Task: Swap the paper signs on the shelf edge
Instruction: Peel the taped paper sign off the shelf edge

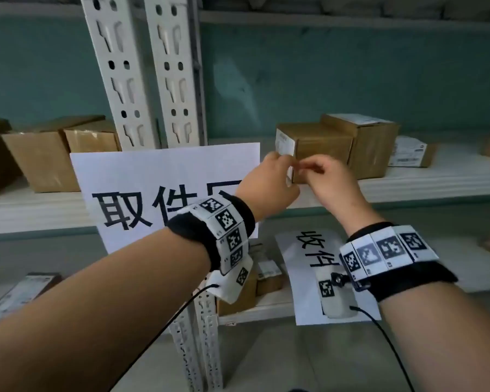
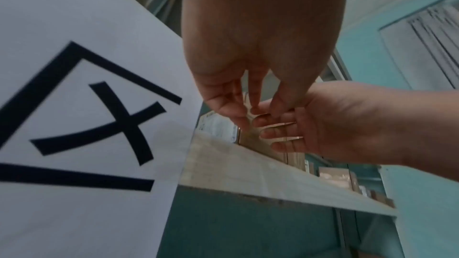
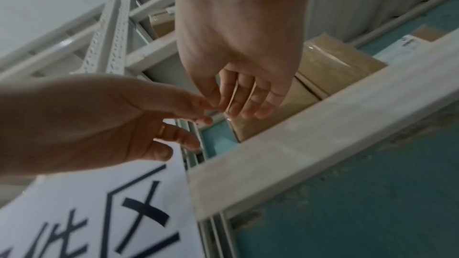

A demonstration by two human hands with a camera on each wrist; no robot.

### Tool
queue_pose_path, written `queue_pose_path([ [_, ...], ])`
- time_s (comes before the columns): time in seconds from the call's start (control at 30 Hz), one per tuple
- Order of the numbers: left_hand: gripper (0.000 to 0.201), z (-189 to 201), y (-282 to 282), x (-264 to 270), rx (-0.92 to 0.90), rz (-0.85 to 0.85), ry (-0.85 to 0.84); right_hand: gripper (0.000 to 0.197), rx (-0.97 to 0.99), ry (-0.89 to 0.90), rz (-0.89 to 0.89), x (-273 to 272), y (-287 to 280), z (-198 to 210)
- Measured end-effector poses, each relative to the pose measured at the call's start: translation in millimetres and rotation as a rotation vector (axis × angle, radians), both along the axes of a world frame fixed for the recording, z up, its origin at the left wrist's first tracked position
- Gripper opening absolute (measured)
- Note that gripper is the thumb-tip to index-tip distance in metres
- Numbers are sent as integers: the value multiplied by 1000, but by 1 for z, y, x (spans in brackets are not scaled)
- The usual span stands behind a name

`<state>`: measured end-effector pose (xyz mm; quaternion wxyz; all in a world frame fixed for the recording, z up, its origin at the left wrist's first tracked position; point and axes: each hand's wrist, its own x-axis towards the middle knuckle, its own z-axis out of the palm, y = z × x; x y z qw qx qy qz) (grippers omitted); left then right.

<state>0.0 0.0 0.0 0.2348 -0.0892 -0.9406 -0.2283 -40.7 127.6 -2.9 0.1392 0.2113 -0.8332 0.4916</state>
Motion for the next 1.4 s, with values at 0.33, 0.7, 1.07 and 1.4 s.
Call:
queue_pose_path([
  [0.33, 44, -20, 3, -12, -543, 231, -83, 28, 185, 109, -38, -16, -3, -31],
  [0.7, 37, -21, -3, -7, -765, 352, -89, 27, 387, 224, -85, -12, -13, -36],
  [1.07, 25, -13, 1, 4, -817, 398, -82, 14, 531, 229, -106, -4, -23, -31],
  [1.4, 30, -13, -4, 10, -830, 404, -82, 17, 522, 237, -129, -3, -27, -31],
])
